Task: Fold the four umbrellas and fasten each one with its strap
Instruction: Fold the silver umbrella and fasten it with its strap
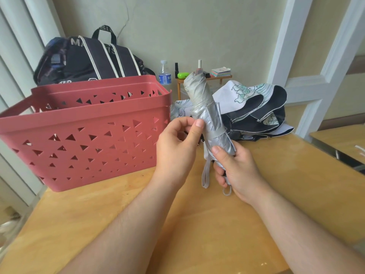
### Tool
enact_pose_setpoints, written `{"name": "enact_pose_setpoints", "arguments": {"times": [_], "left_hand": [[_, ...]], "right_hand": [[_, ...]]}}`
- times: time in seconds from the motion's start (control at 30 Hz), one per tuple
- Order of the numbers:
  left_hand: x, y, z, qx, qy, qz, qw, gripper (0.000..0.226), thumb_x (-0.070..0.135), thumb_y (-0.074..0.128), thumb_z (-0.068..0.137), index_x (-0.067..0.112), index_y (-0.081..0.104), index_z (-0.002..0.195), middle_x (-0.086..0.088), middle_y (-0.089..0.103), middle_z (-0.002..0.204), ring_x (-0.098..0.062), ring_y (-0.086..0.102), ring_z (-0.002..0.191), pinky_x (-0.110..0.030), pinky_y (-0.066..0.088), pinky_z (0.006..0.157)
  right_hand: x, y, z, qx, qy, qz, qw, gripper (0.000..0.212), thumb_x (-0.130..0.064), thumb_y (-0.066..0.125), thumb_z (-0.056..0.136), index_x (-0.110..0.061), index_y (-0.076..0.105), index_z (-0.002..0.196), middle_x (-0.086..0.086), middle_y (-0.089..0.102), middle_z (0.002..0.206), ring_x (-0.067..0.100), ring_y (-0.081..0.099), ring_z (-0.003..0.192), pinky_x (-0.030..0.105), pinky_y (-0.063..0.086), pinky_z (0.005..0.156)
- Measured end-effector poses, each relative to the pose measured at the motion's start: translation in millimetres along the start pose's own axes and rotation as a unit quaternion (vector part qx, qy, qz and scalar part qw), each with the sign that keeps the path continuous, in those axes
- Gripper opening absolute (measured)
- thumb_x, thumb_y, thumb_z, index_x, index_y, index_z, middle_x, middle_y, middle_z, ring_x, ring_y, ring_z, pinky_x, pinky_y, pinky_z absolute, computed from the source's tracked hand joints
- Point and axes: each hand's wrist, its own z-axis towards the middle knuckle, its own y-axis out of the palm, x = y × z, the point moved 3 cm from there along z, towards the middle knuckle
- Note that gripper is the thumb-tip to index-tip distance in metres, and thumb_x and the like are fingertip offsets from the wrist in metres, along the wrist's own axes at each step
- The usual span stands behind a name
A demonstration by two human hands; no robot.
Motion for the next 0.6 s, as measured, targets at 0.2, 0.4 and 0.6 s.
{"name": "enact_pose_setpoints", "arguments": {"times": [0.2,0.4,0.6], "left_hand": [[-5.1,-2.8,1.4,0.0,-0.022,-0.006,1.0,0.014,0.031,0.071,0.098,0.02,0.072,0.088,-0.007,0.075,0.084,-0.013,0.063,0.076,-0.04,0.055,0.078],[-11.4,-0.9,2.0,-0.002,-0.056,-0.047,0.997,0.016,0.015,0.062,0.104,0.008,0.072,0.094,-0.003,0.073,0.088,-0.013,0.063,0.082,-0.034,0.053,0.084],[-11.9,1.8,-6.2,0.069,-0.029,0.007,0.997,0.008,0.025,0.067,0.102,0.021,0.062,0.097,0.01,0.066,0.087,0.004,0.058,0.074,-0.015,0.047,0.074]], "right_hand": [[-0.8,-0.7,-0.9,-0.002,0.01,-0.045,0.999,0.014,-0.025,0.074,0.092,-0.016,0.063,0.091,0.011,0.044,0.057,0.023,0.039,0.042,0.026,0.033,0.042],[-0.8,-1.0,-1.6,0.012,0.021,-0.09,0.996,0.011,-0.009,0.072,0.094,-0.014,0.062,0.093,0.01,0.045,0.054,0.023,0.041,0.043,0.028,0.035,0.042],[-1.5,-1.7,-2.4,0.016,-0.027,-0.094,0.995,0.024,-0.032,0.083,0.088,-0.02,0.065,0.098,0.002,0.055,0.06,0.022,0.047,0.049,0.029,0.038,0.044]]}}
